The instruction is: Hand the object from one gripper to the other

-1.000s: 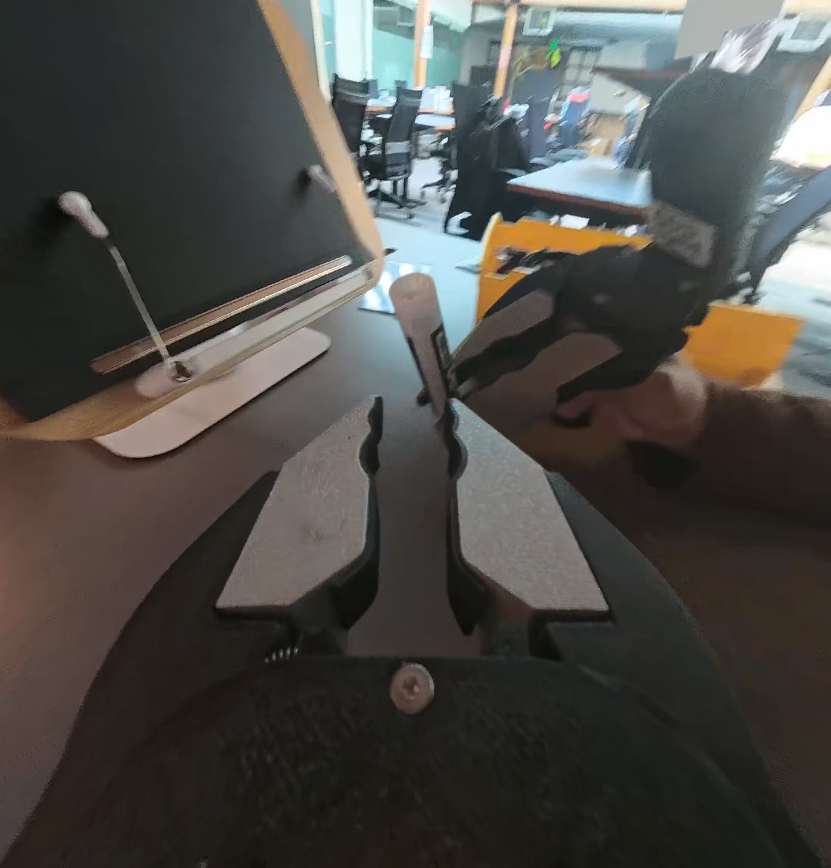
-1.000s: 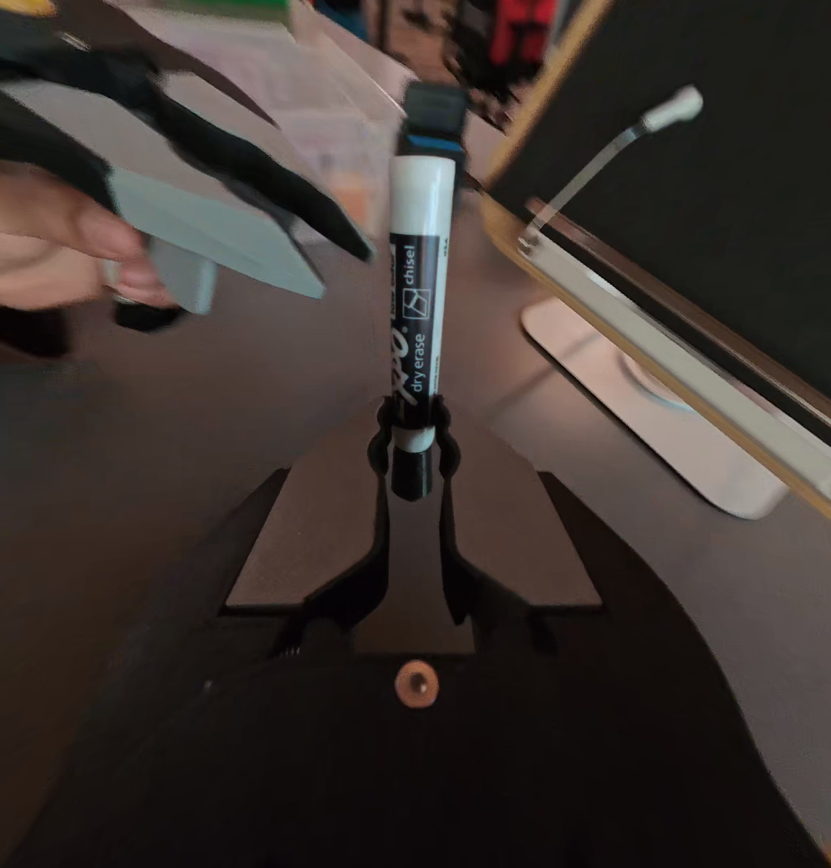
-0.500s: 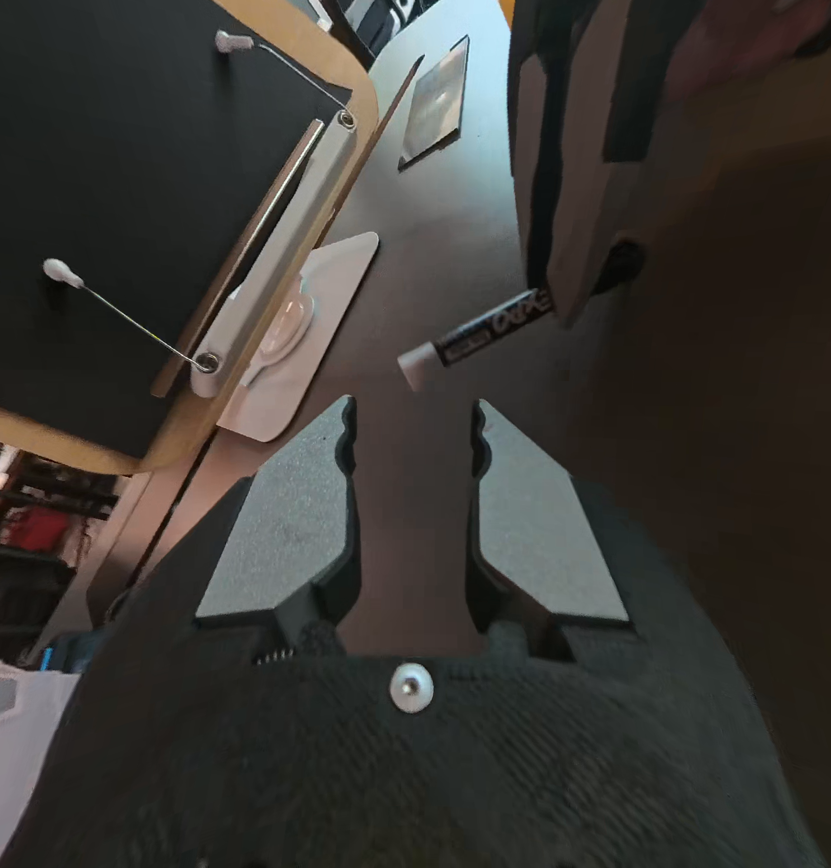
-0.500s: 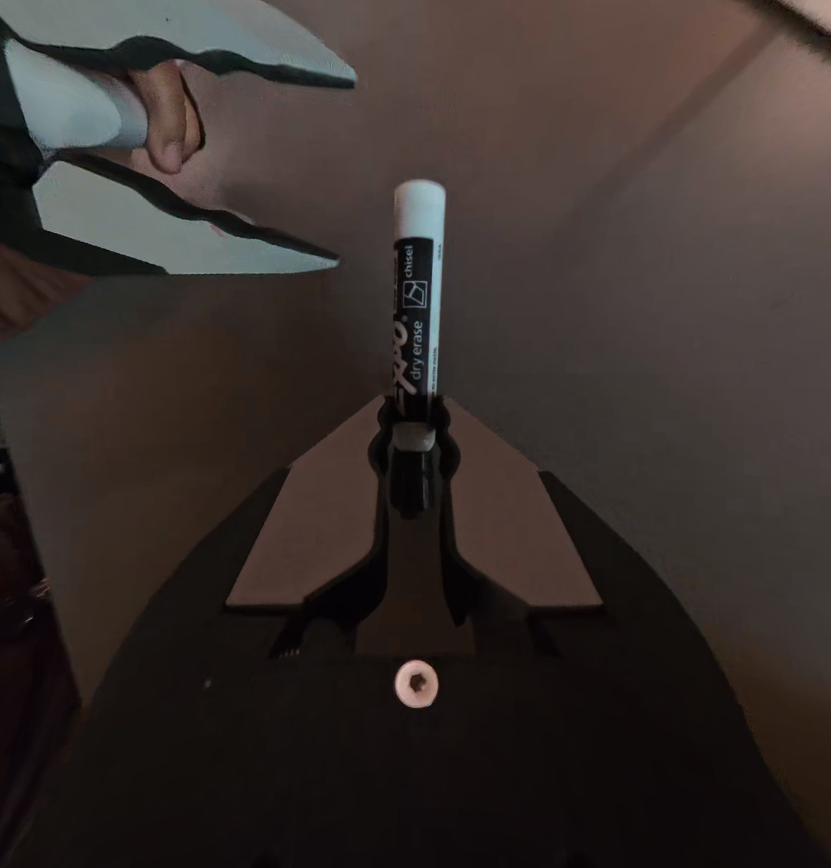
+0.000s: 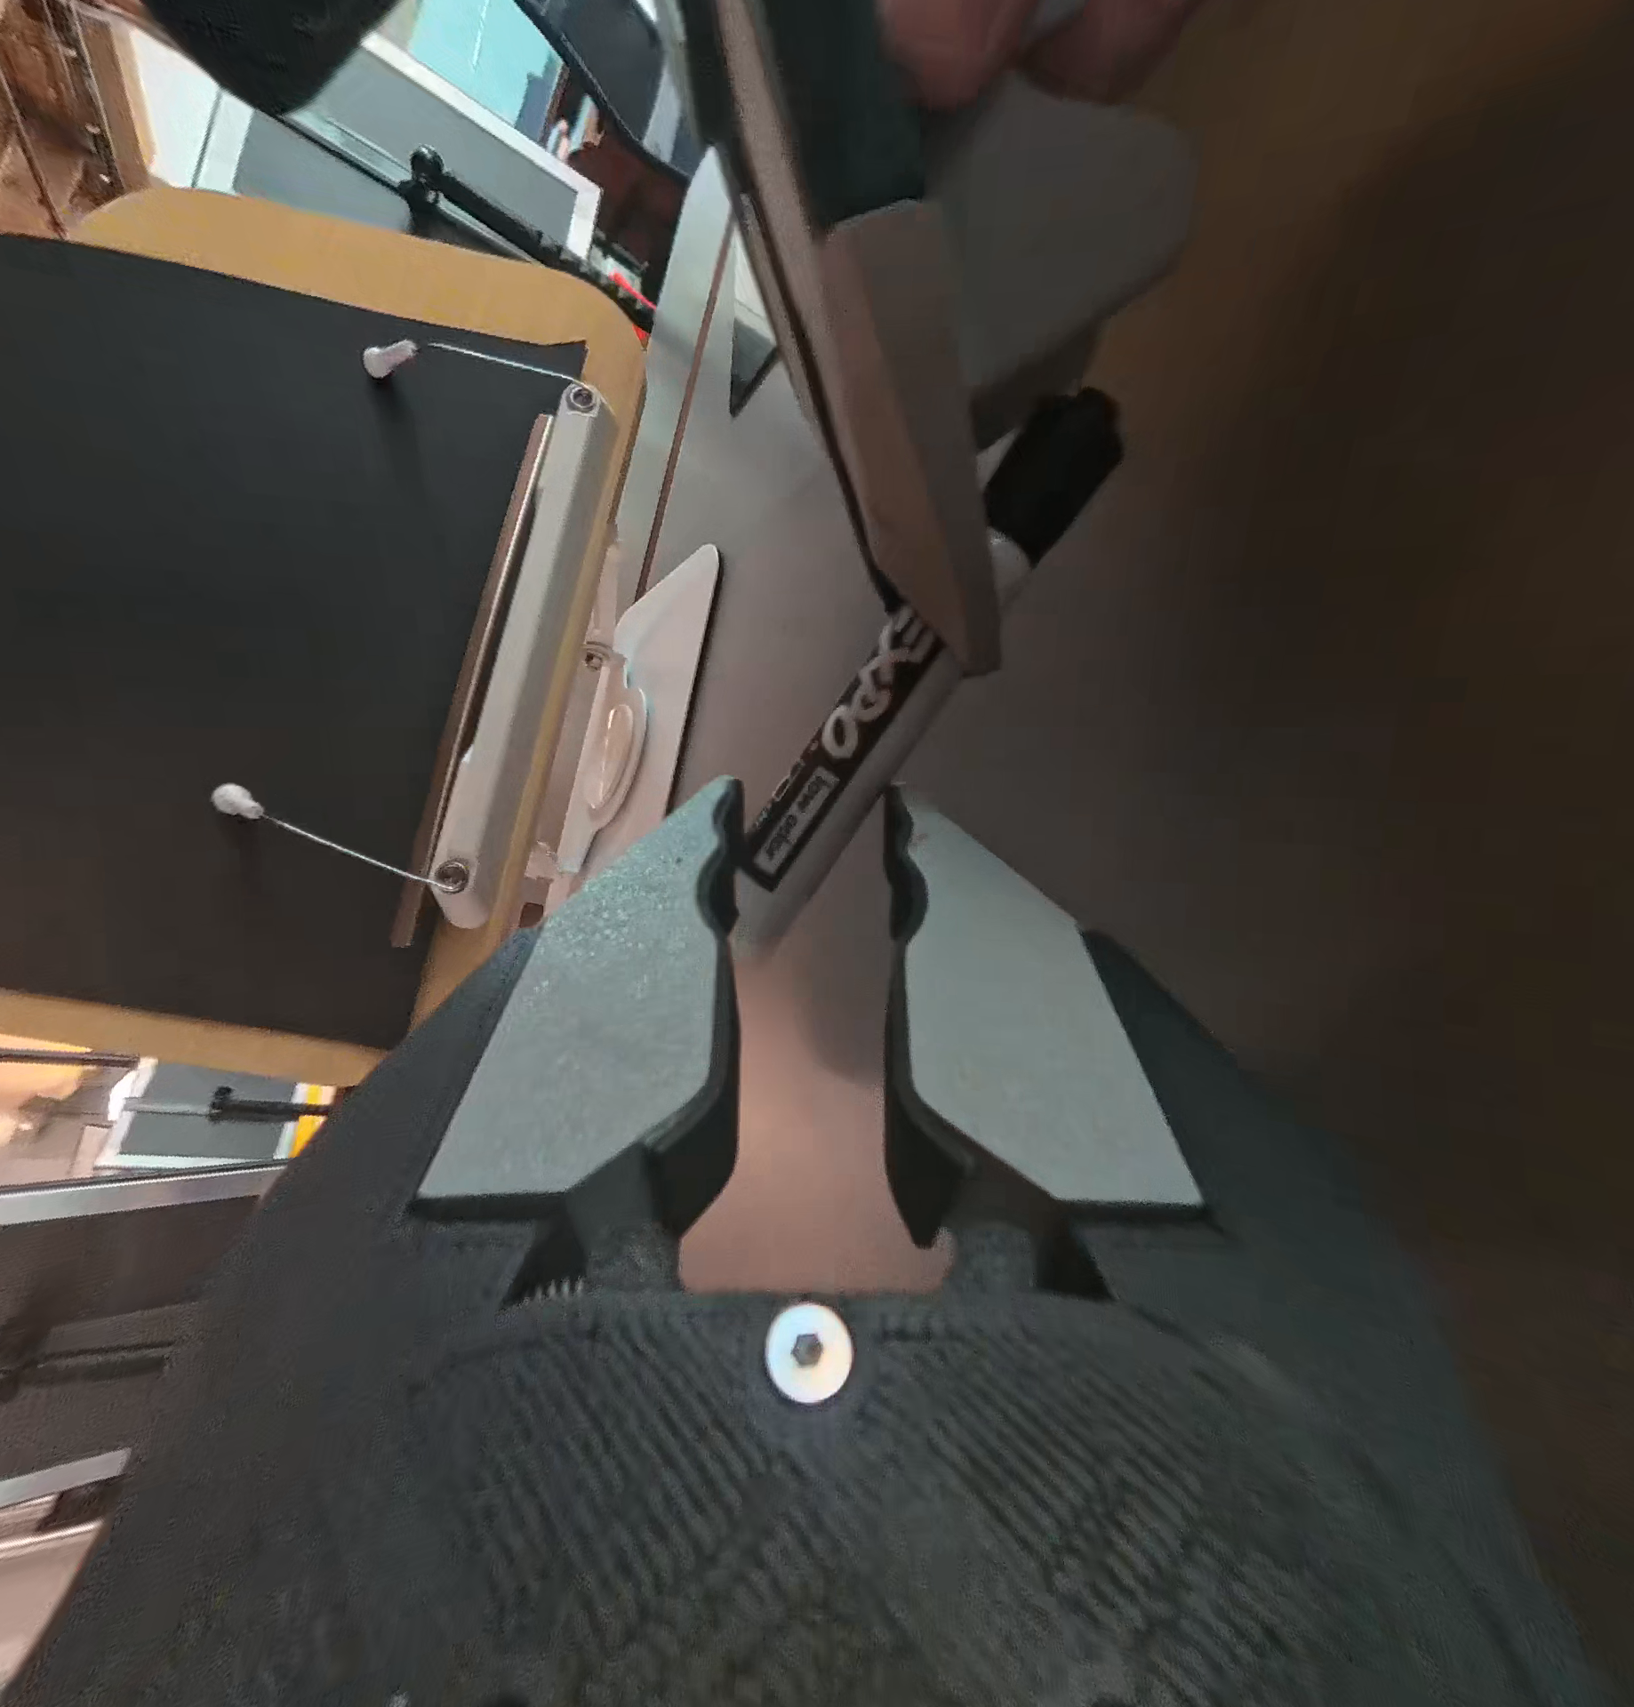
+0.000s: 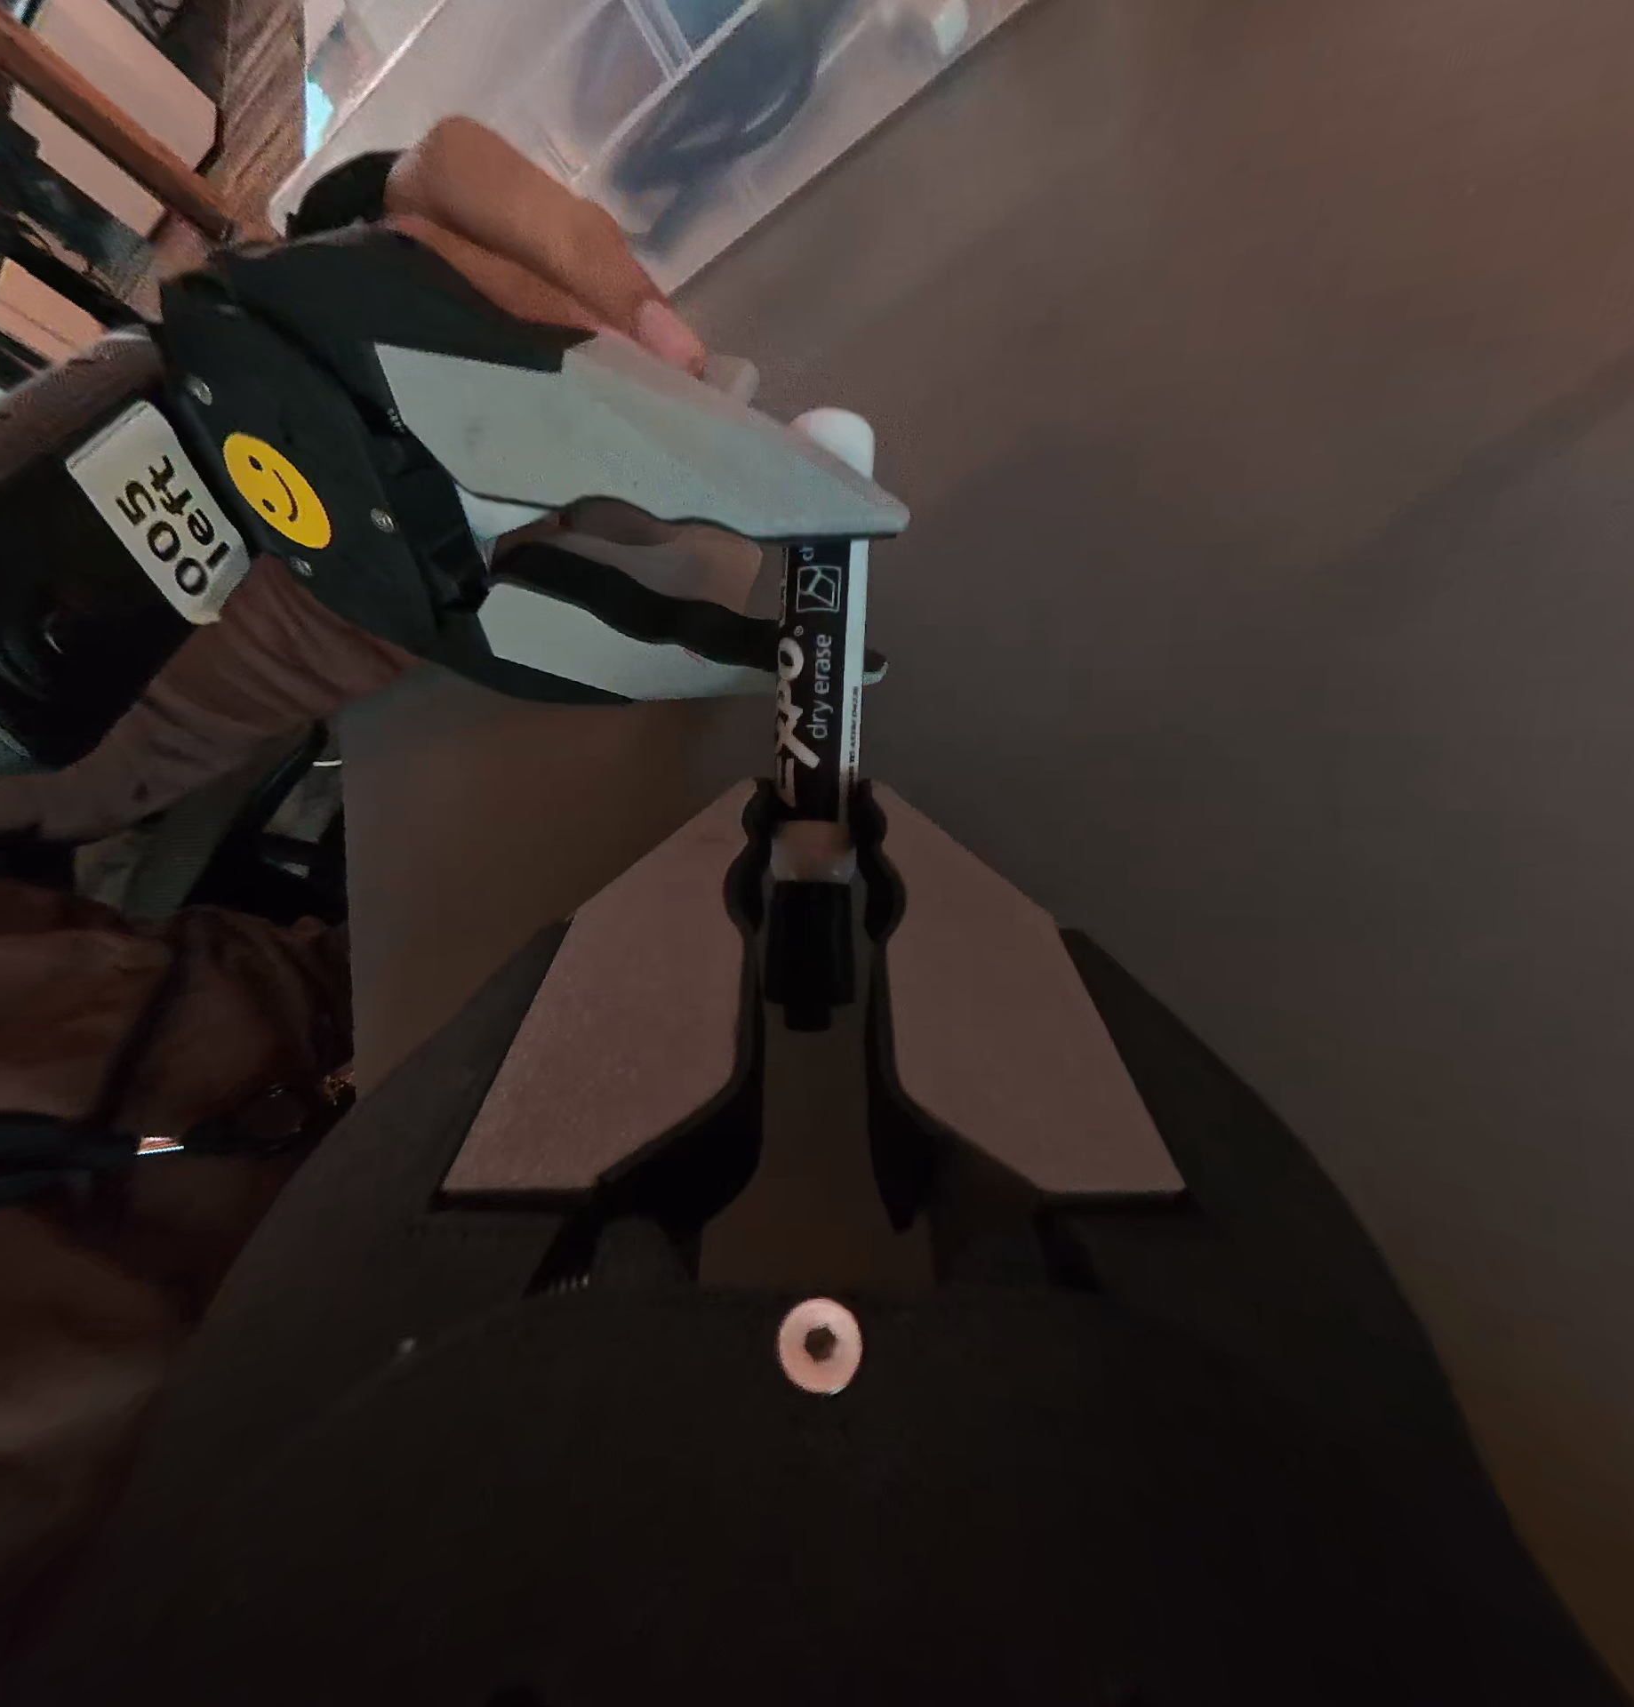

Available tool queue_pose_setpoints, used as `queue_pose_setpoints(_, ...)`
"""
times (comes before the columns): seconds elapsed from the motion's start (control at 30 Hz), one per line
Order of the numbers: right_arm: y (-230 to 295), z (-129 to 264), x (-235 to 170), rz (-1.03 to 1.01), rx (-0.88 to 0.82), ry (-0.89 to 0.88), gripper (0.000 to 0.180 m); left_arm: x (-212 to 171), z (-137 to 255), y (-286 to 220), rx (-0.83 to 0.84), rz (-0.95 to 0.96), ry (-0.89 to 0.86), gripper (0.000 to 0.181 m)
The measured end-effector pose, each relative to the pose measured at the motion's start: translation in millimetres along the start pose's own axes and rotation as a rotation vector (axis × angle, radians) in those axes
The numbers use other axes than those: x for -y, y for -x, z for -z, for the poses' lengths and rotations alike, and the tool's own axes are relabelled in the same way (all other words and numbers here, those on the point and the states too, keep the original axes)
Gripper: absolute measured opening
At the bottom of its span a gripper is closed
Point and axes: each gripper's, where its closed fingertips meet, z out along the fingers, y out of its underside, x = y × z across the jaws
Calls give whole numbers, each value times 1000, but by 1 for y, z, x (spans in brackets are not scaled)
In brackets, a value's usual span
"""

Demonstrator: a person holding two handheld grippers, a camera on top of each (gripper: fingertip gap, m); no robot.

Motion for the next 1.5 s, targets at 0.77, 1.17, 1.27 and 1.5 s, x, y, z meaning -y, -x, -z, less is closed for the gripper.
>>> queue_pose_setpoints(0.77,29,24,72,214,-4,-492,16,38,18,25,-275,895,-325,16)
queue_pose_setpoints(1.17,-8,32,68,440,-481,-378,14,22,6,10,-332,903,-218,49)
queue_pose_setpoints(1.27,-24,43,65,562,-688,-307,15,25,13,20,-325,942,-277,51)
queue_pose_setpoints(1.5,-28,39,62,838,-958,-136,15,35,22,32,-333,1030,-374,52)
